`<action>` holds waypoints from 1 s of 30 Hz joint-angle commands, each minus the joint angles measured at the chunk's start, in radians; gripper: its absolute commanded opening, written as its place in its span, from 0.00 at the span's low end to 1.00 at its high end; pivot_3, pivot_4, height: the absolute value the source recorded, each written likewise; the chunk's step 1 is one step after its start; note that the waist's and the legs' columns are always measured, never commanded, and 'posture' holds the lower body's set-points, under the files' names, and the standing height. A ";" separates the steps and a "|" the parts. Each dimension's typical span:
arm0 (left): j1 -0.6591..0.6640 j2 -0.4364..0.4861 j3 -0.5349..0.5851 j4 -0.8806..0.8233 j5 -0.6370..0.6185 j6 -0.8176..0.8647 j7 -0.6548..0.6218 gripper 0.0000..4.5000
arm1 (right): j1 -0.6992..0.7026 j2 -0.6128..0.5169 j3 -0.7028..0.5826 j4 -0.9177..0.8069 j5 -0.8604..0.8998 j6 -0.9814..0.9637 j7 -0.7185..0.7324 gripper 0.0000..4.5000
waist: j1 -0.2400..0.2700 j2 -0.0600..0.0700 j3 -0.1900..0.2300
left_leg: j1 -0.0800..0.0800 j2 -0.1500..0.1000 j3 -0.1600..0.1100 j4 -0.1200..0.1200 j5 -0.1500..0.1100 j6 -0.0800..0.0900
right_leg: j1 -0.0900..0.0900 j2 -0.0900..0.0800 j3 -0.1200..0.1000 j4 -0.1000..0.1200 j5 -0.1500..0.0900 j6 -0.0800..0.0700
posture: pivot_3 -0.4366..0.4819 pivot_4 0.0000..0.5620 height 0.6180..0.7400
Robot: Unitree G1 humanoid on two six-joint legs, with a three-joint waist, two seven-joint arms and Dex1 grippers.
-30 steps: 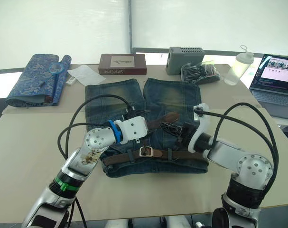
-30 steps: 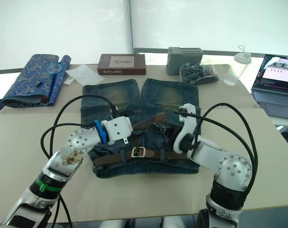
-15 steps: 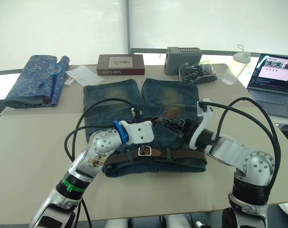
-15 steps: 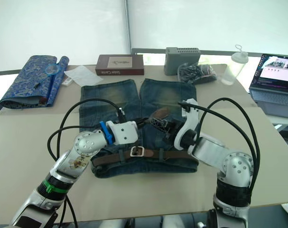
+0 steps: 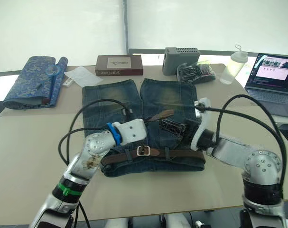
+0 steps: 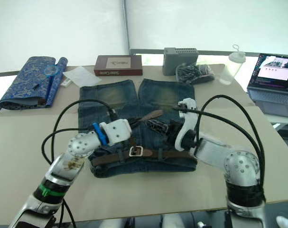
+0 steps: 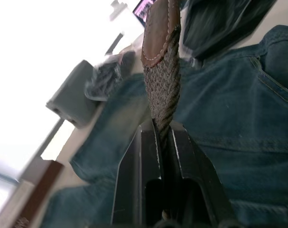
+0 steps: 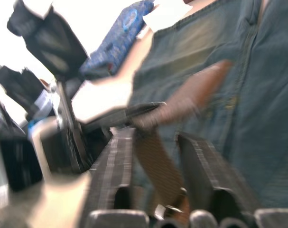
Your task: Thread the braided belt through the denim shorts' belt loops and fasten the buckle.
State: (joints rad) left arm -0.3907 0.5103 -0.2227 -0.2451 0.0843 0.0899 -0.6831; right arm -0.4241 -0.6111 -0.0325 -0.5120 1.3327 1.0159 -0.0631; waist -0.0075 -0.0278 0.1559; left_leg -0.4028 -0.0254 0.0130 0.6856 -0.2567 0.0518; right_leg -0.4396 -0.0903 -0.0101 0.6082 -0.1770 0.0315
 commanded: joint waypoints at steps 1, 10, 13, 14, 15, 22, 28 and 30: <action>0.044 0.085 0.045 -0.025 -0.056 0.000 -0.094 0.00 | 0.024 -0.167 0.198 -0.090 -0.399 -0.172 0.303 0.47 | -0.003 0.000 0.000 | 0.001 0.000 0.000 0.000 0.000 0.000 | 0.000 0.000 0.000 0.000 -0.001 0.000 | 0.48 0.27 1.00; 0.088 0.289 0.034 0.066 0.071 -0.255 -0.155 0.00 | 0.020 -0.199 0.435 0.051 -0.851 -0.441 0.643 0.47 | 0.003 -0.001 0.001 | 0.001 0.000 0.001 0.001 0.000 0.000 | 0.001 -0.001 0.000 0.000 -0.003 0.000 | 0.48 0.27 1.00; 0.098 0.361 0.034 0.077 0.064 -0.354 -0.215 0.00 | 0.024 -0.182 0.428 0.085 -0.899 -0.466 0.699 0.47 | 0.004 -0.001 0.001 | 0.001 0.000 0.001 0.001 0.000 0.000 | 0.000 -0.002 0.000 0.000 -0.002 -0.001 | 0.48 0.27 1.00; 0.092 0.381 0.030 0.086 0.067 -0.384 -0.232 0.00 | 0.026 -0.176 0.423 0.093 -0.911 -0.471 0.713 0.47 | 0.004 -0.001 0.001 | 0.001 0.000 0.001 0.001 0.000 0.000 | 0.000 -0.002 0.000 0.000 -0.002 -0.001 | 0.48 0.27 1.00; 0.082 0.395 0.026 0.097 0.069 -0.414 -0.246 0.00 | 0.027 -0.169 0.419 0.100 -0.922 -0.475 0.725 0.47 | 0.005 -0.001 0.001 | 0.001 0.000 0.001 0.001 0.000 0.000 | 0.000 -0.002 -0.001 0.000 -0.002 -0.001 | 0.48 0.27 1.00; -0.065 0.419 -0.049 0.199 0.185 -0.549 -0.302 0.00 | 0.021 -0.126 0.407 0.129 -0.990 -0.496 0.797 0.47 | 0.018 -0.001 0.001 | 0.002 0.000 0.001 0.002 0.000 -0.001 | 0.001 -0.001 -0.002 0.001 -0.002 -0.001 | 0.48 0.27 1.00; -0.213 0.393 -0.106 0.284 0.259 -0.598 -0.330 0.00 | 0.037 -0.103 0.382 0.104 -1.013 -0.478 0.814 0.47 | 0.017 -0.001 0.001 | 0.001 0.000 0.002 0.005 0.000 0.000 | 0.000 0.000 -0.002 0.002 -0.002 -0.001 | 0.48 0.27 1.00; -0.259 0.379 -0.129 0.310 0.273 -0.621 -0.339 0.00 | 0.043 -0.091 0.374 0.095 -1.014 -0.466 0.812 0.47 | 0.017 -0.001 0.001 | 0.000 0.000 0.002 0.006 0.000 0.000 | 0.001 0.000 -0.002 0.003 -0.002 -0.001 | 0.48 0.27 1.00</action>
State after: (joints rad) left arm -0.6190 0.8916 -0.3502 0.0553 0.3394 -0.5055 -1.0144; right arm -0.3790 -0.7104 0.3741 -0.3703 0.3183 0.5487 0.7473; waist 0.0097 -0.0287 0.1569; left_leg -0.4028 -0.0254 0.0147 0.6924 -0.2573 0.0520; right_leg -0.4391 -0.0904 -0.0121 0.6109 -0.1789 0.0308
